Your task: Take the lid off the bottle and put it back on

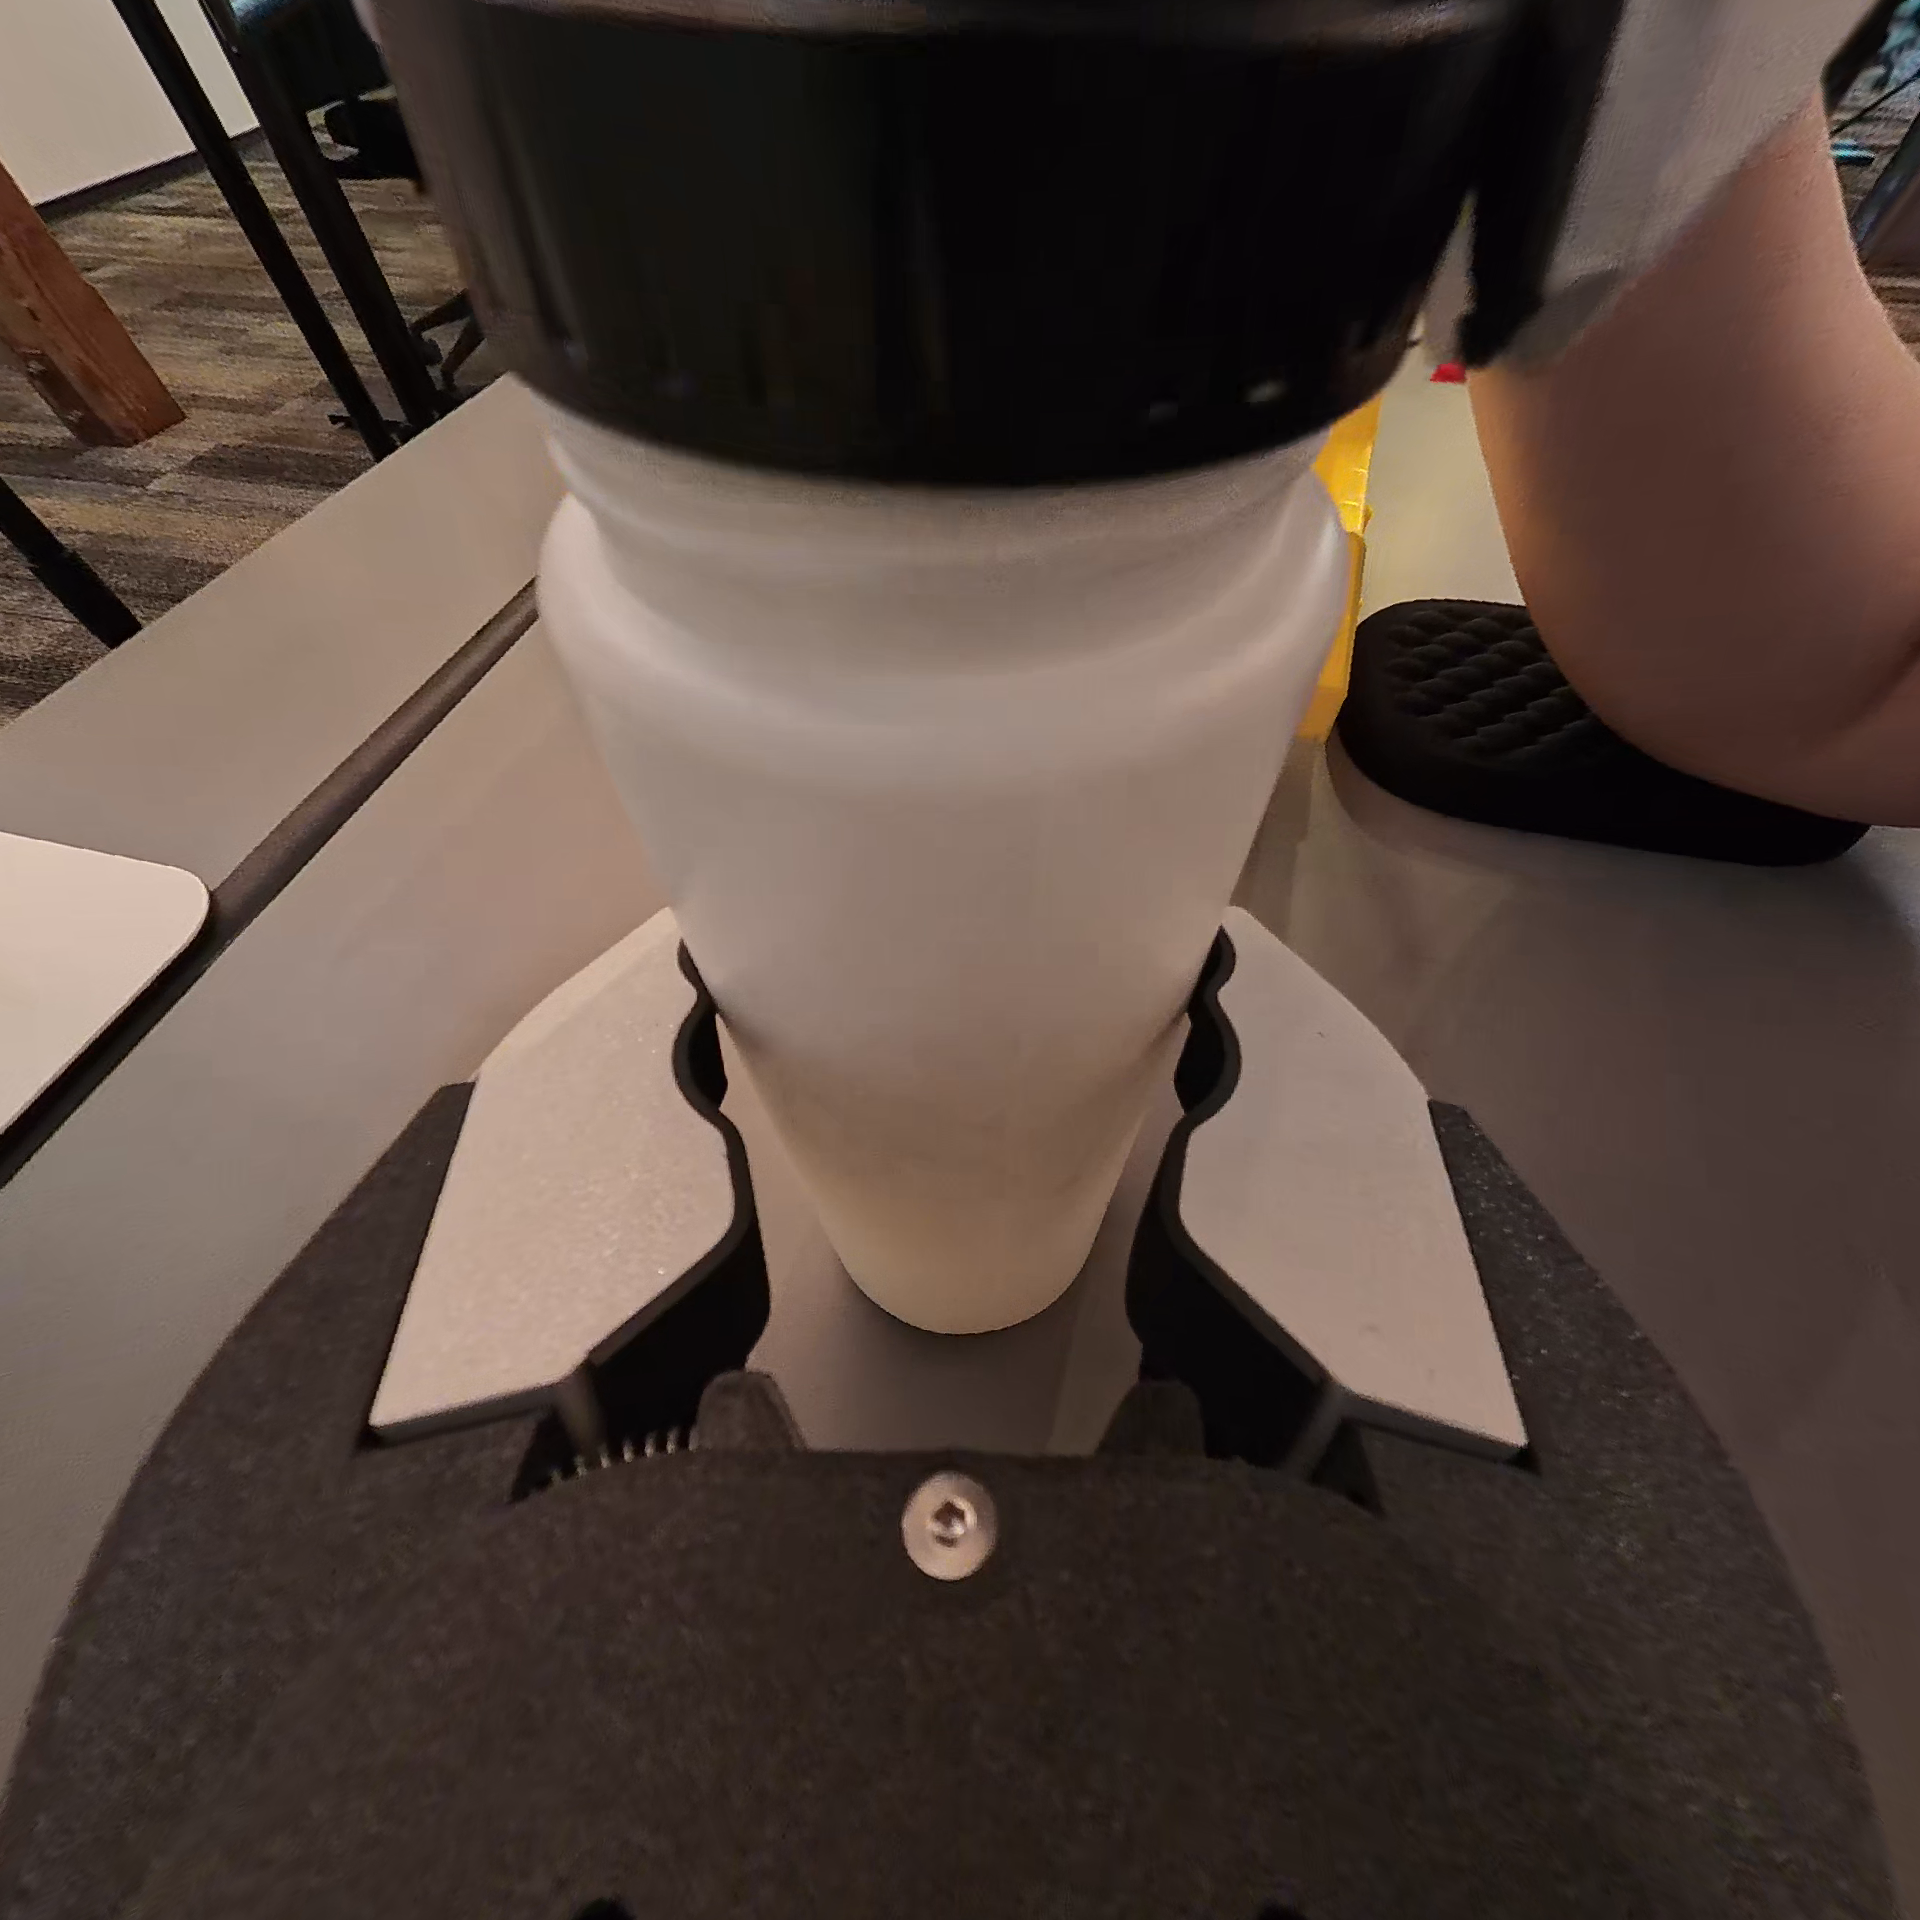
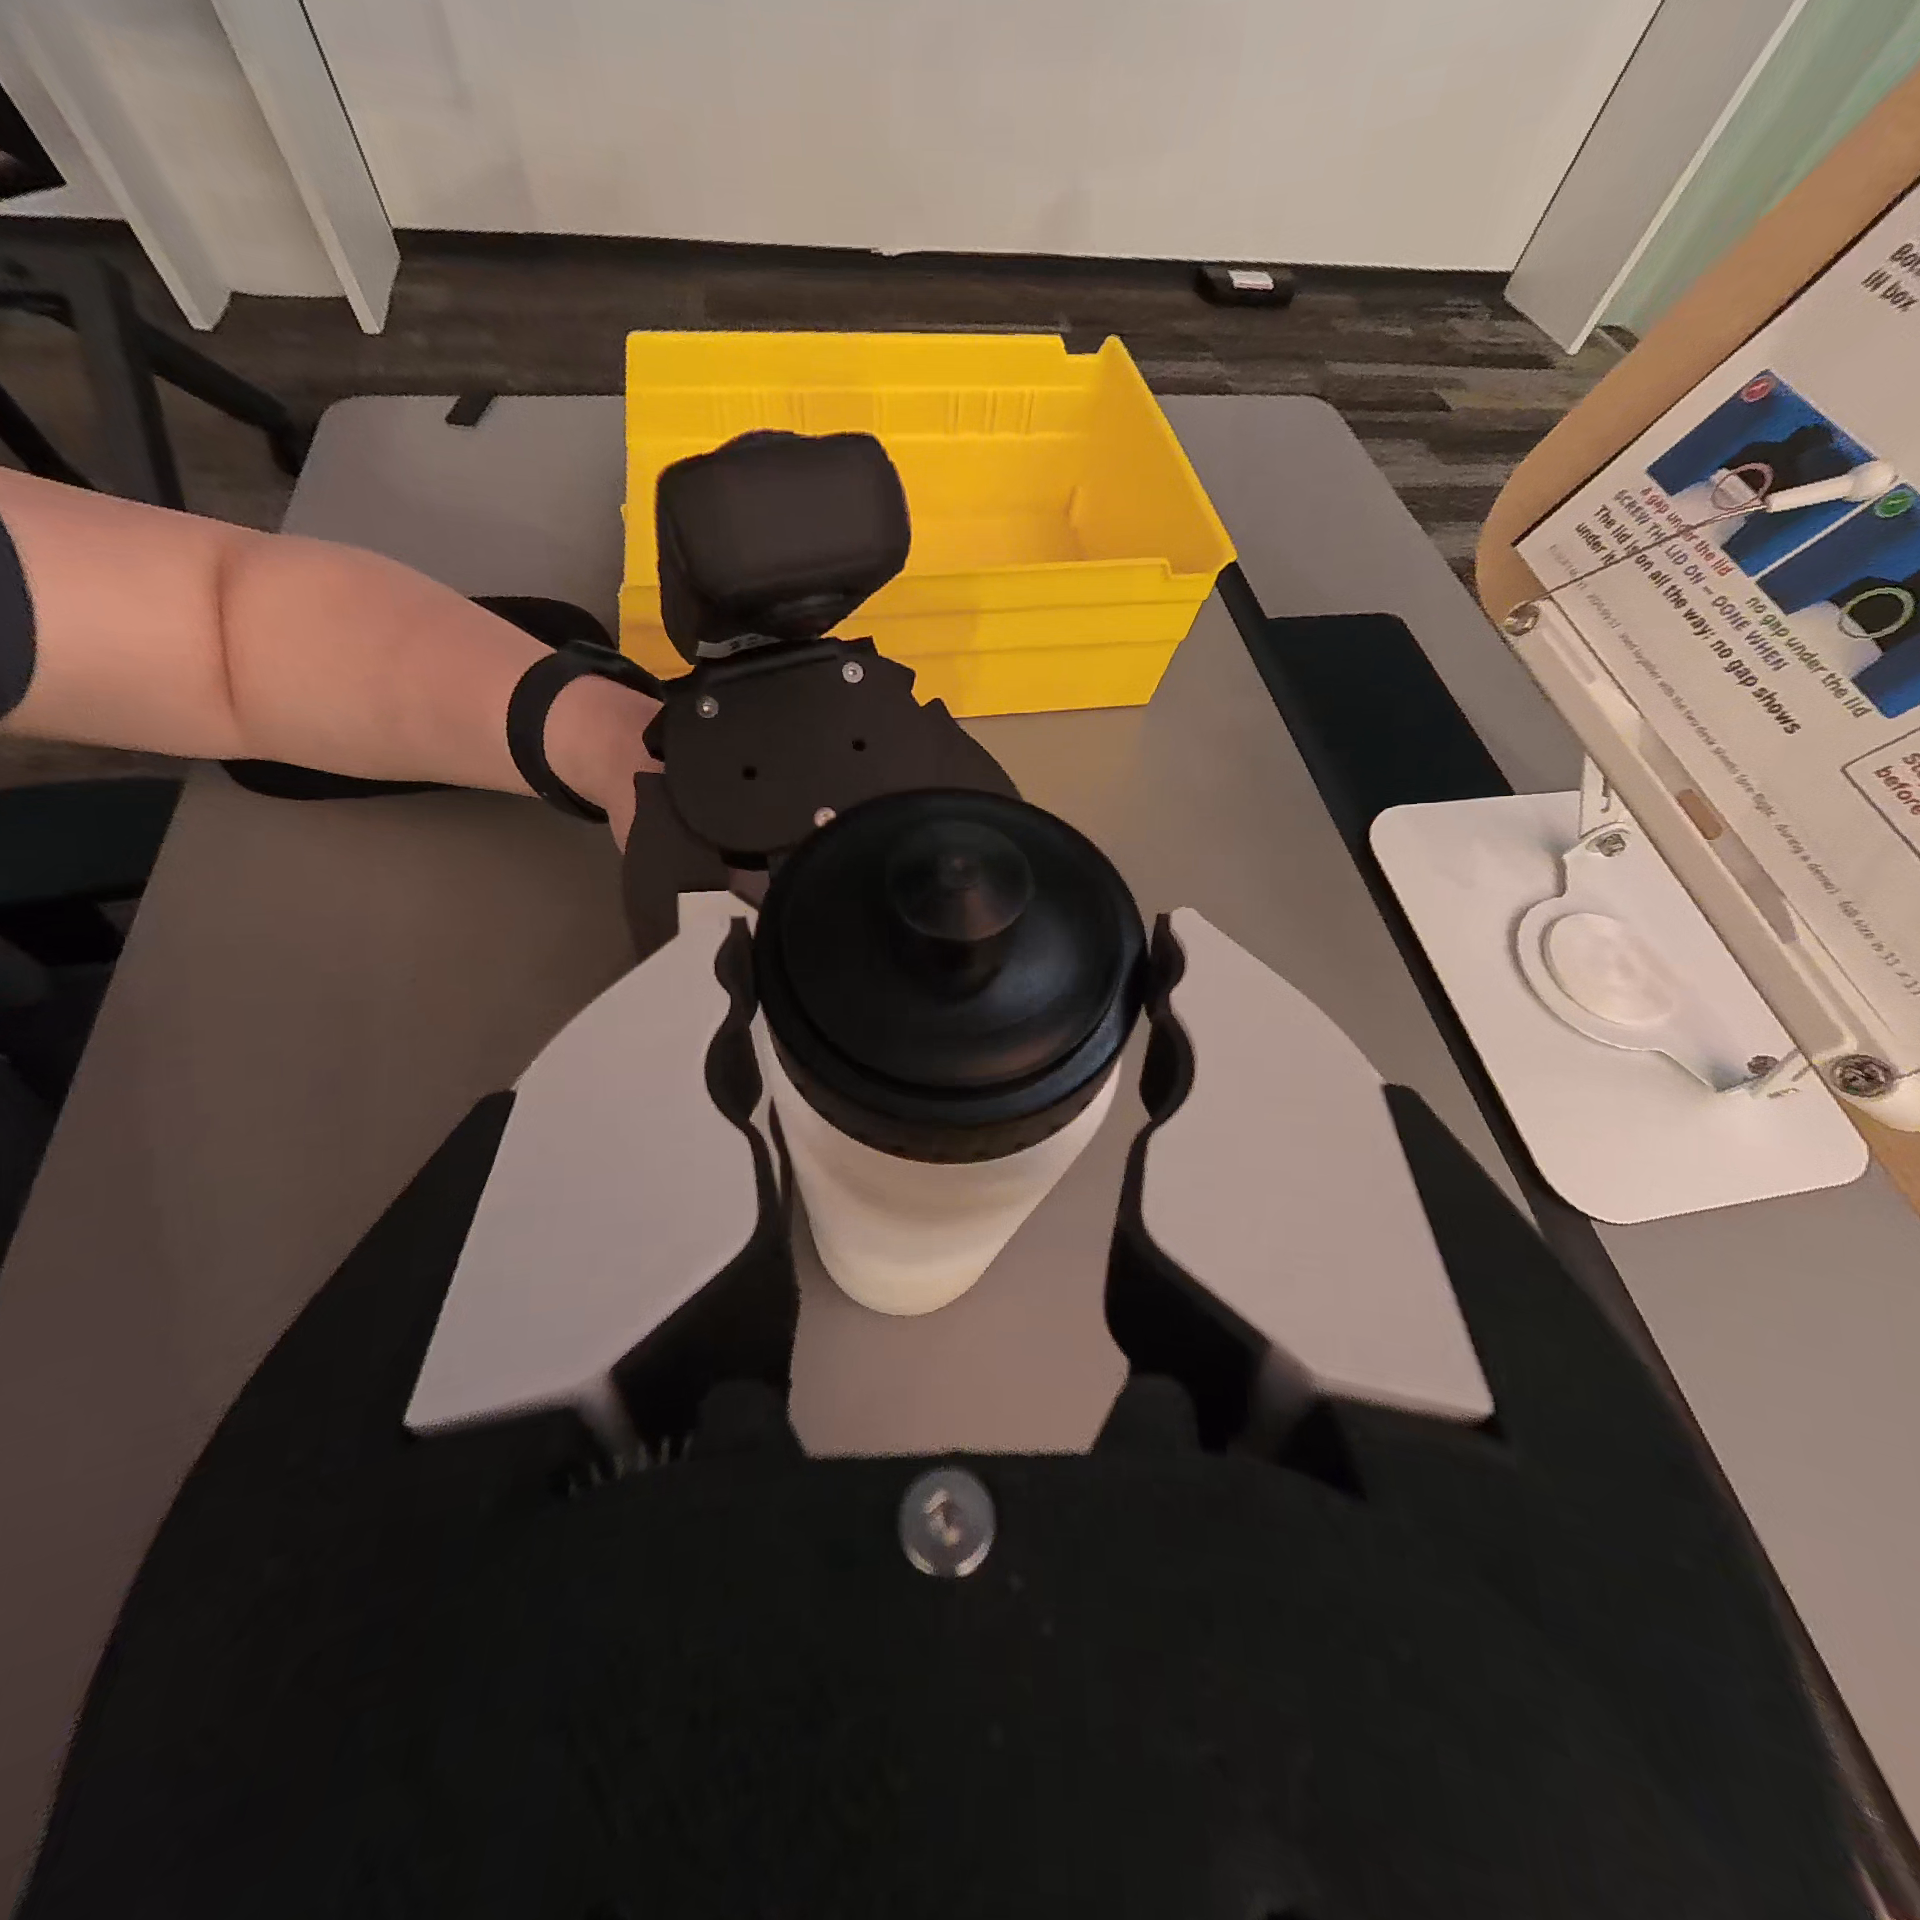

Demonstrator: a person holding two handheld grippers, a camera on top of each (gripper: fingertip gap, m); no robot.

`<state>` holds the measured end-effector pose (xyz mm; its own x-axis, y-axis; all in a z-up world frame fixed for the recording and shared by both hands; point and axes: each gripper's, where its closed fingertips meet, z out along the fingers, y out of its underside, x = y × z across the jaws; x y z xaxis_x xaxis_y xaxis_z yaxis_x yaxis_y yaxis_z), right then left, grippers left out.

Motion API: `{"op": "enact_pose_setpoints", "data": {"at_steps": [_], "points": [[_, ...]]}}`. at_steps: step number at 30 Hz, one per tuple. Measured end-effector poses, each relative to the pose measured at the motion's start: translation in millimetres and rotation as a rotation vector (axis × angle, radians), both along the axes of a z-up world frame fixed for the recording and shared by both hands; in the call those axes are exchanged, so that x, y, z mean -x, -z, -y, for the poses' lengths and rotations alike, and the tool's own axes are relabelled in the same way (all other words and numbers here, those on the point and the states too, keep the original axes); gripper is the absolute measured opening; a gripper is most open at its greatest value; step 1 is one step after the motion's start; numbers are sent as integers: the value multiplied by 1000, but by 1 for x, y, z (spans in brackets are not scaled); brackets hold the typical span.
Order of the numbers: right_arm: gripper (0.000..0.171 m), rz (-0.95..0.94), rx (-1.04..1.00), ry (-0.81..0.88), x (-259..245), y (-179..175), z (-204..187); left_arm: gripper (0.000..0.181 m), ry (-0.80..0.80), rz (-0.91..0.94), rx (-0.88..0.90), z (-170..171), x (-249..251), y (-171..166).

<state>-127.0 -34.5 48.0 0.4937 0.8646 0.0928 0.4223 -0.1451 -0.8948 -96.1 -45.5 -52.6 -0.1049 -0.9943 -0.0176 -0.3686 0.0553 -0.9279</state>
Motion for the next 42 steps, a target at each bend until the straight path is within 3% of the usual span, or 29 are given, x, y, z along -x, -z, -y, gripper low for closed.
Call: {"op": "enact_pose_setpoints", "data": {"at_steps": [15, 24, 28, 33, 36, 40, 42], "points": [[73, 37, 41, 28, -1, 6, 2, 87, -13, -18, -19, 0, -1, 1], [73, -7, 47, 350, -3, 6, -29, 87, -305, -37, 4, -30, 2, 1], [74, -26, 8, 455, -1, 5, -36, 87, -356, -35, -2, -37, 5, 1], [85, 53, -3, 319, -2, 4, -25, 87, -253, -13, -10, -30, 1, 0], [85, -7, -52, 198, -7, -9, -19, 87, -180, 6, 8, -23, -1, 0], [84, -51, 21, 75, -9, 1, -13, 87, -116, 19, 5, -16, -1, 0], [74, -61, 1, 42, -6, 1, -14, 87, -110, 19, -1, -15, -2, 0]]}}
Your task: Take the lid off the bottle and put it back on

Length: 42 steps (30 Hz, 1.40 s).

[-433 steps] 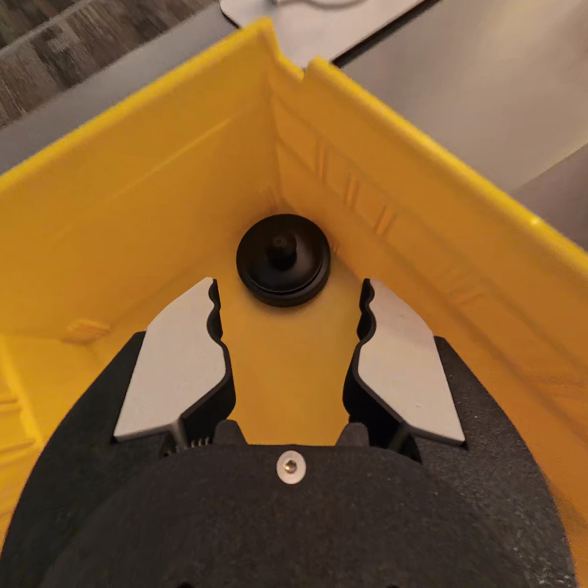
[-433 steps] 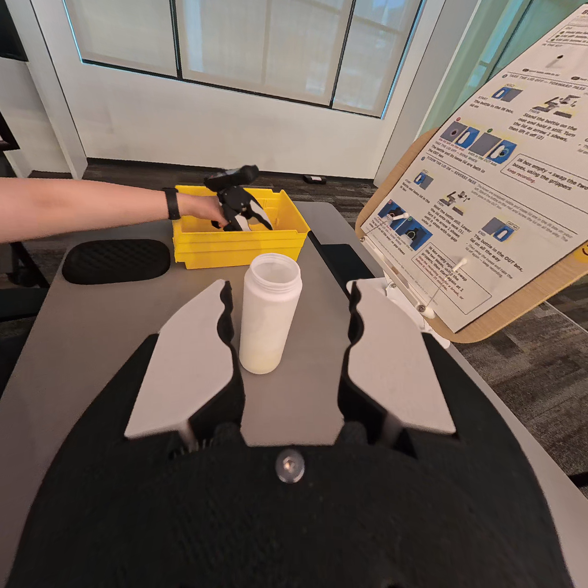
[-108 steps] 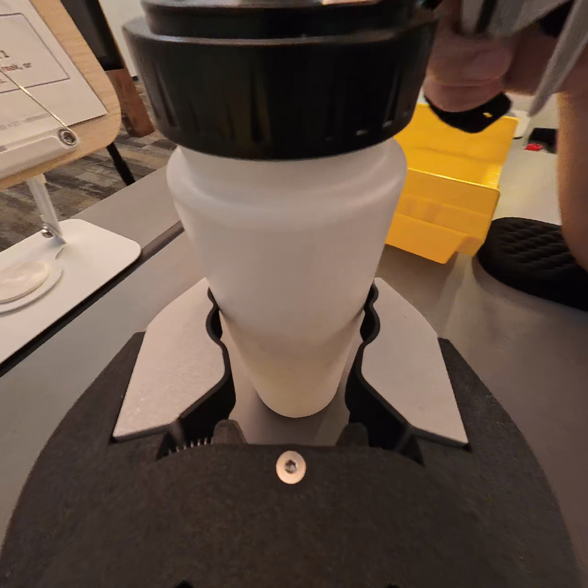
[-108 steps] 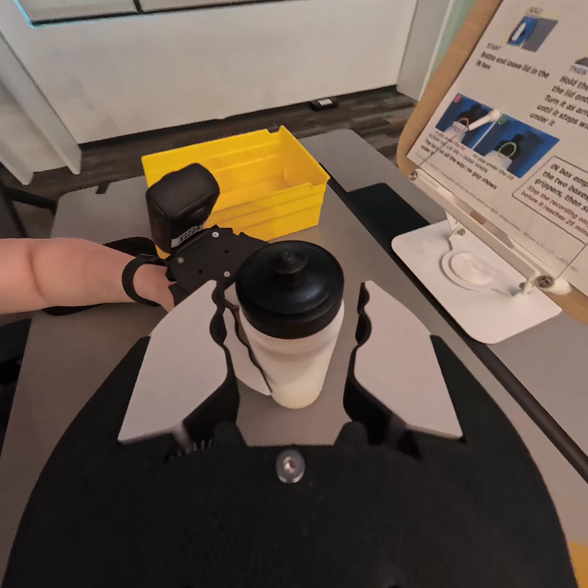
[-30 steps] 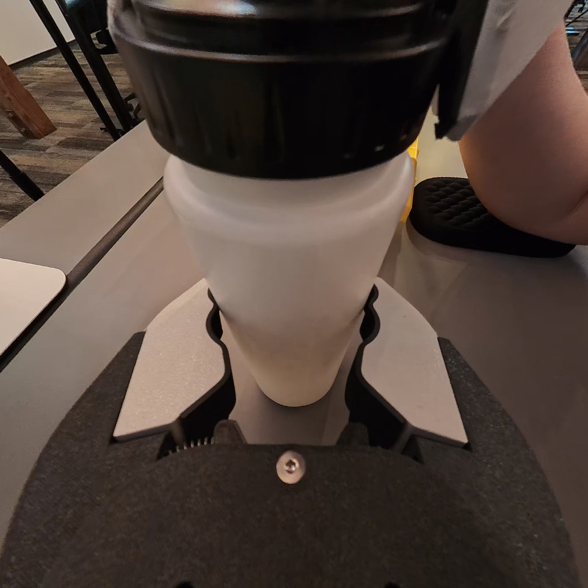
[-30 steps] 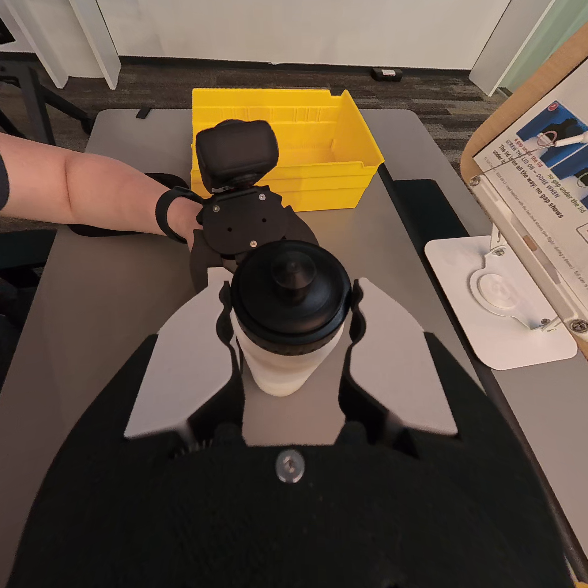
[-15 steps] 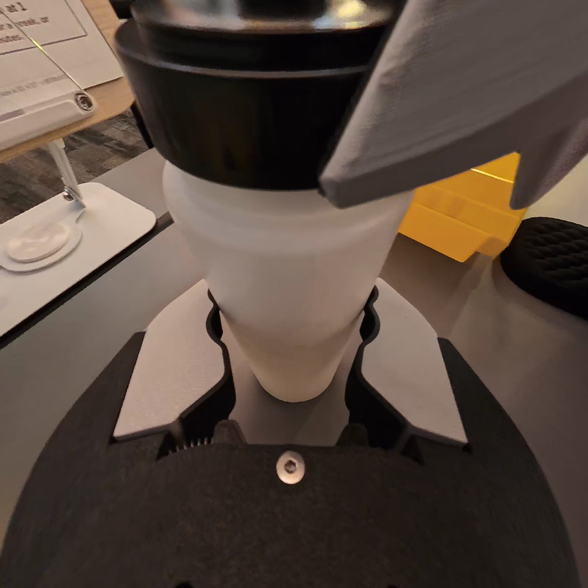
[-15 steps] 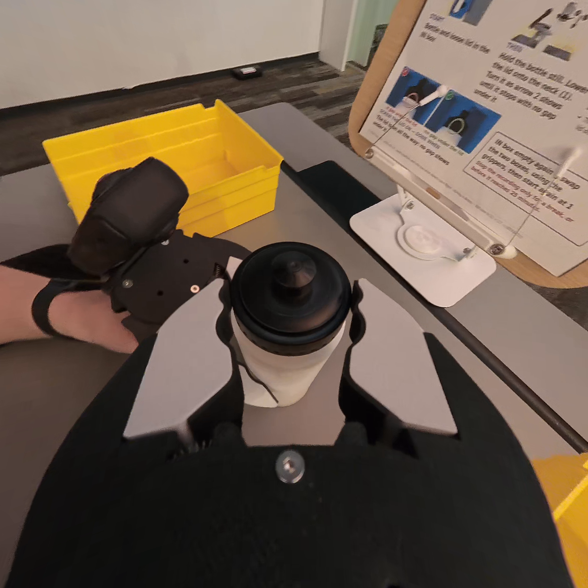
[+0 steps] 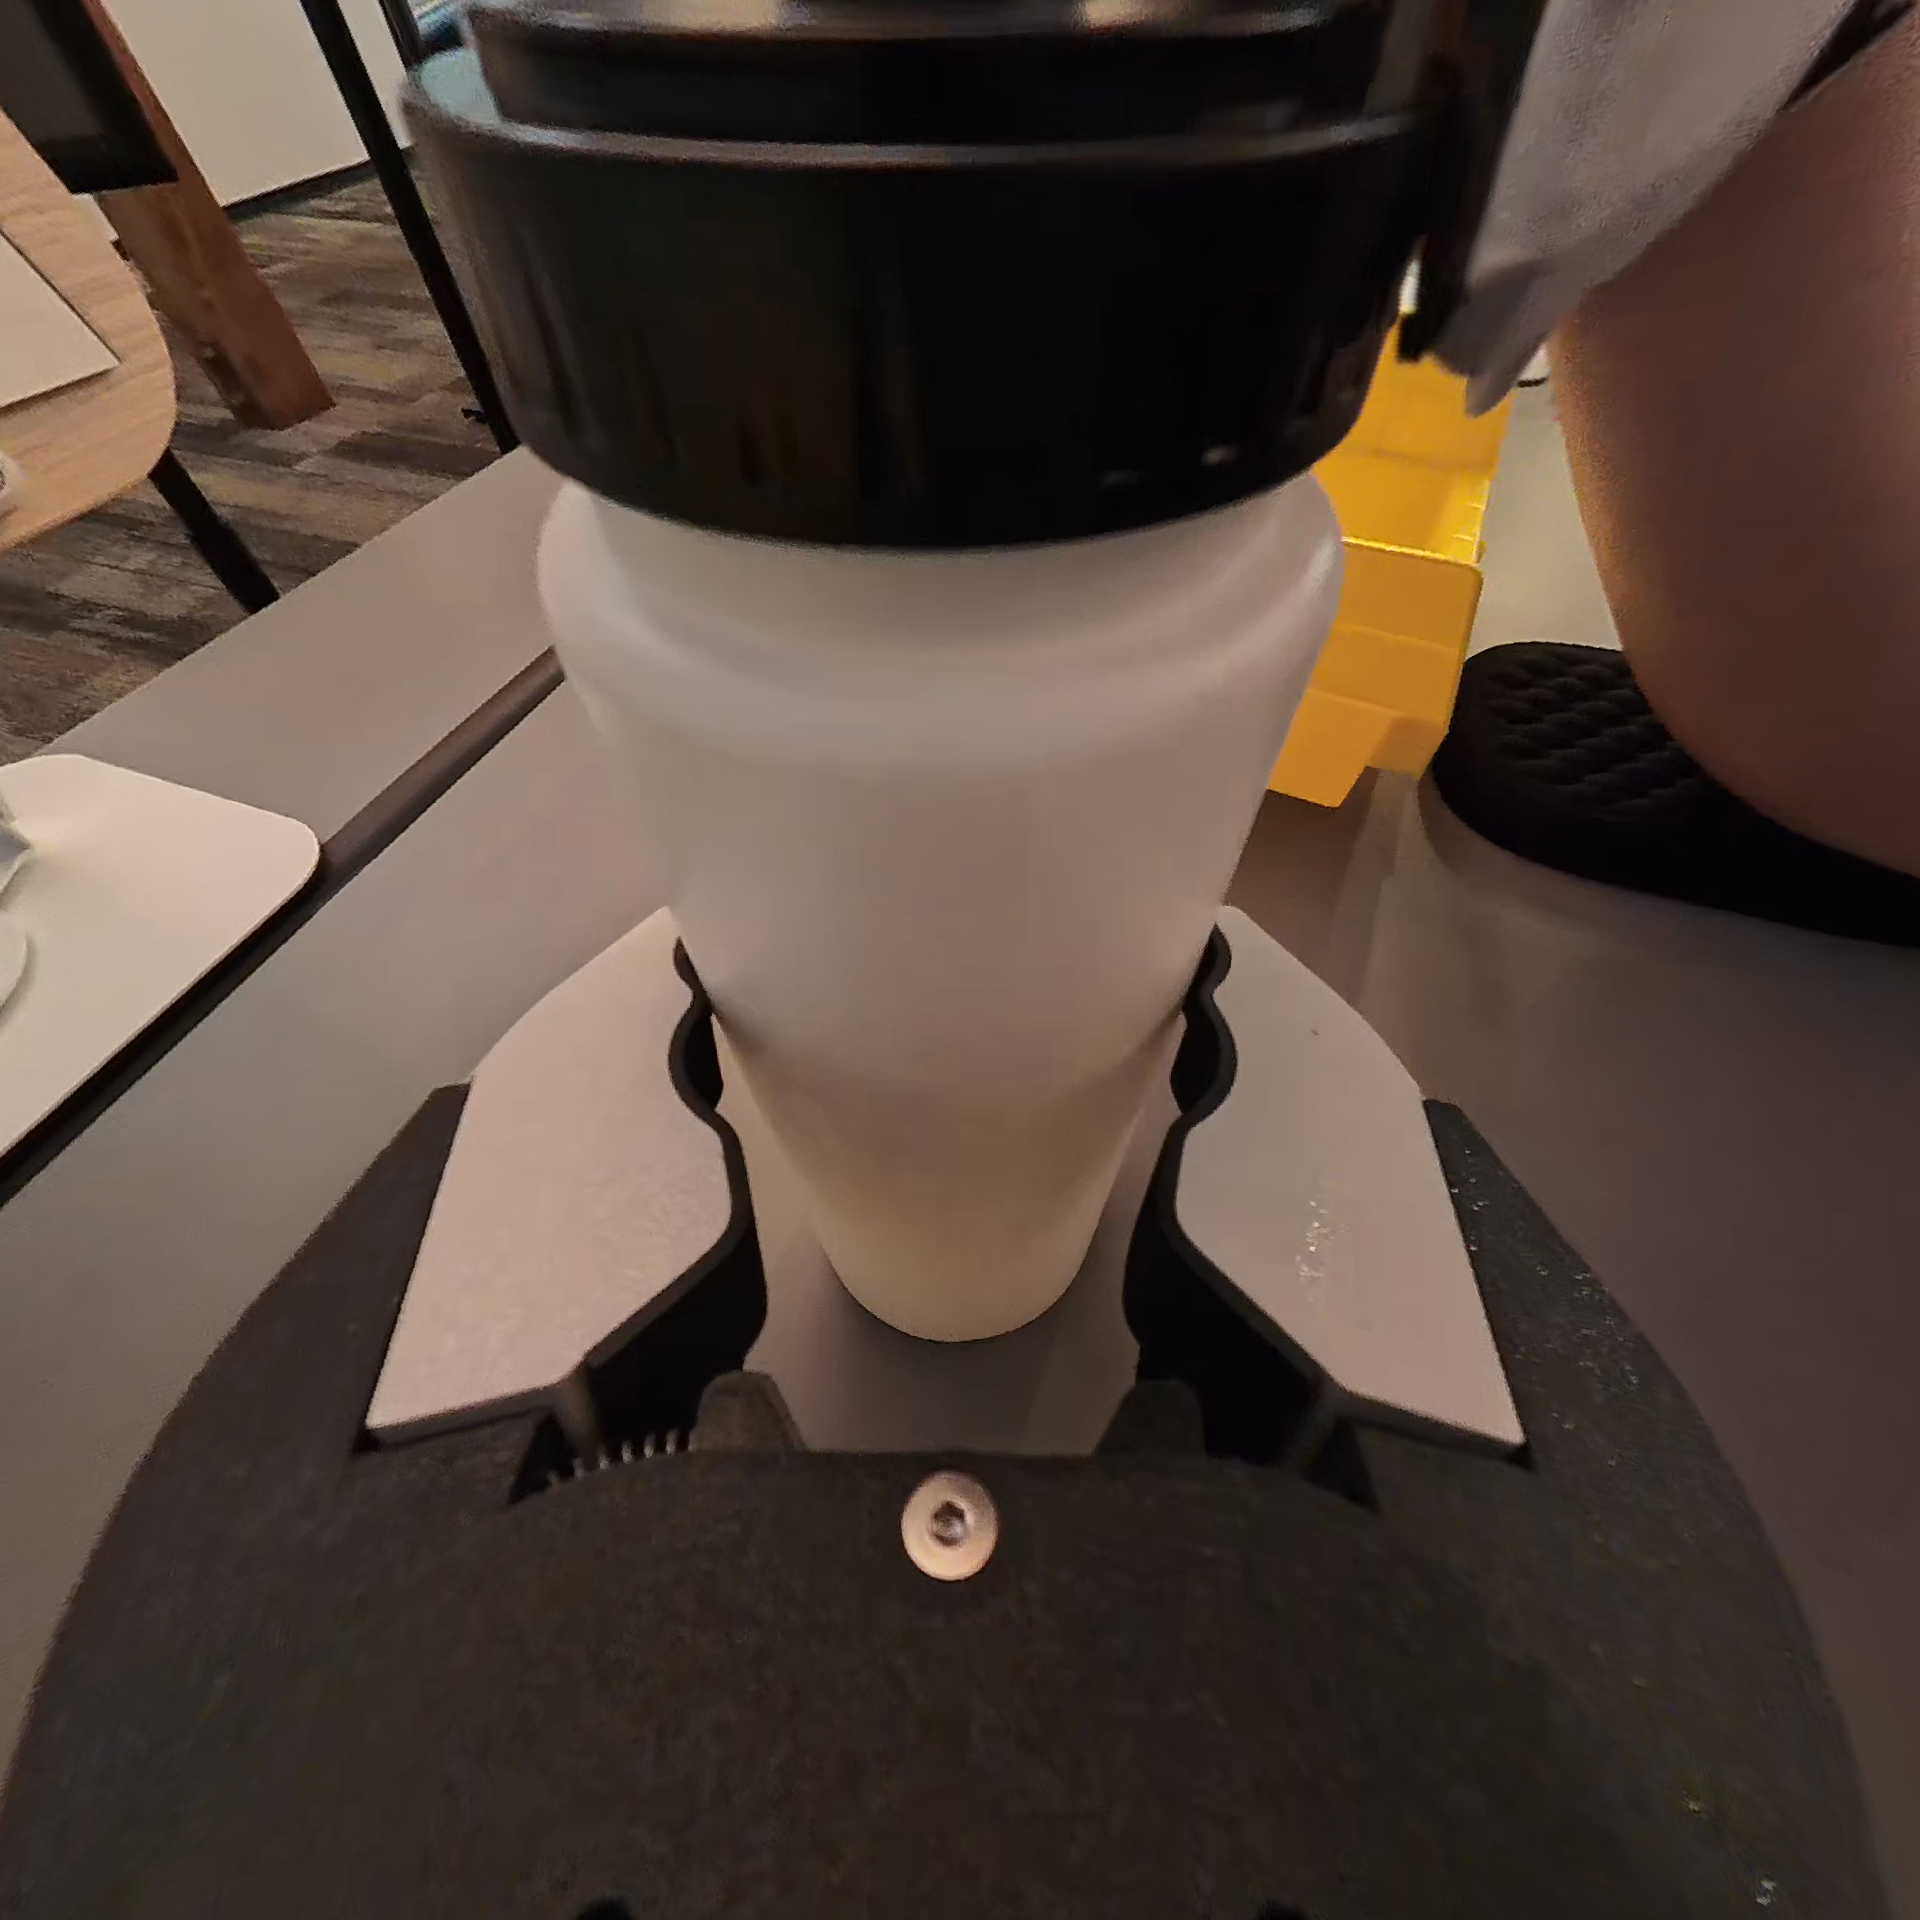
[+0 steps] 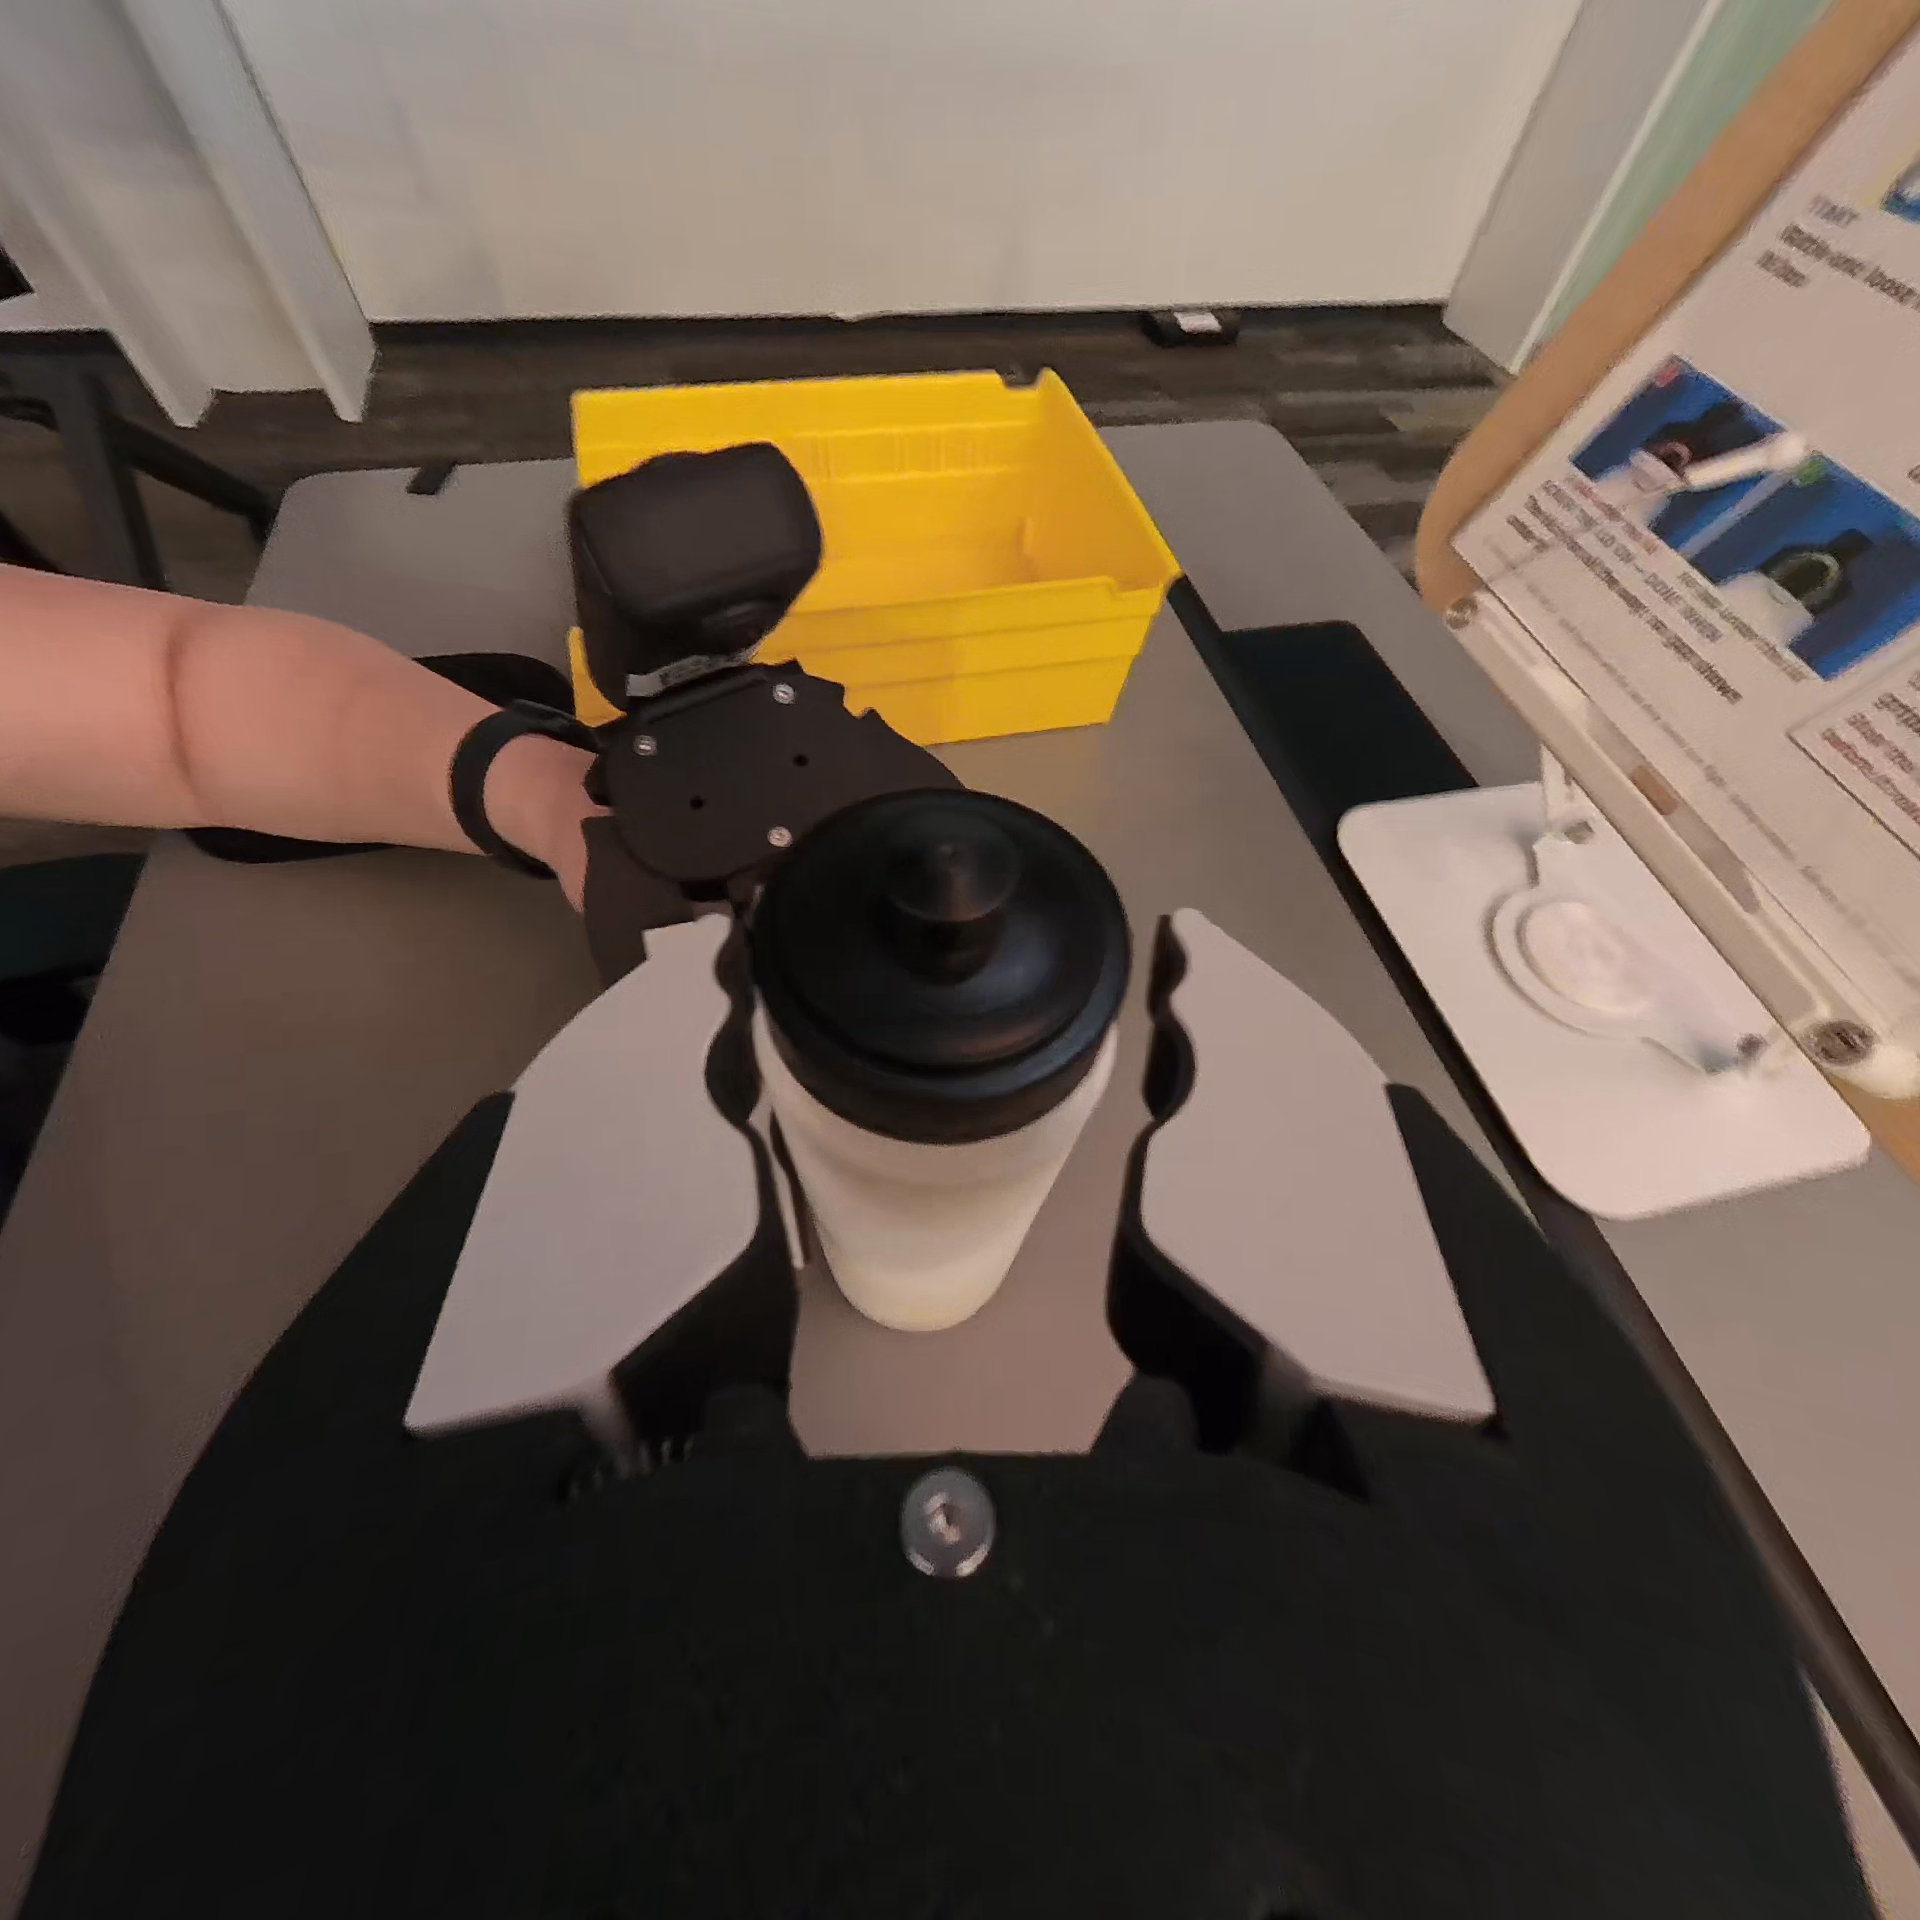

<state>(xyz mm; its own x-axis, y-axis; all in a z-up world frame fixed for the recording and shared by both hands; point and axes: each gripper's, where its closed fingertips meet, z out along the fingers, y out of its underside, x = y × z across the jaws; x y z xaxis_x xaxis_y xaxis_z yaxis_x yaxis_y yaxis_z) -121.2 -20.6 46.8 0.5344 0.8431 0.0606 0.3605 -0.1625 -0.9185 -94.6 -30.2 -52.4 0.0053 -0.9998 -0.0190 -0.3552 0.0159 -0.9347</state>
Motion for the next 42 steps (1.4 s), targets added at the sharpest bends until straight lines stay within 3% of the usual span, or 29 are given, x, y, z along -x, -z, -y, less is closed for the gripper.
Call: {"op": "enact_pose_setpoints", "data": {"at_steps": [5, 11, 14, 19, 27, 33, 38, 42], "points": [[71, -14, 14, 39, 2, 0, -4, 87, -59, -10, 12, -6, 0, 0], [71, -53, -22, 345, 7, -1, -29, 87, -297, -4, 17, -32, 9, 0], [71, -63, -59, 433, 9, -2, -33, 87, -307, -11, 18, -34, 10, 0], [71, -117, -36, 247, 1, -16, -23, 87, -176, -18, 47, -23, 7, -1], [72, -354, 137, 46, -17, -18, -18, 87, 69, -29, 401, 12, 4, -4], [70, -296, 192, -29, -5, 4, -17, 87, 114, -58, 404, 19, 5, -3], [68, -300, 220, 35, -3, 8, -23, 87, 61, -77, 420, 14, 6, -2], [68, -265, 202, 251, 0, 10, -34, 87, -8, -87, 464, 6, 8, 0]]}}
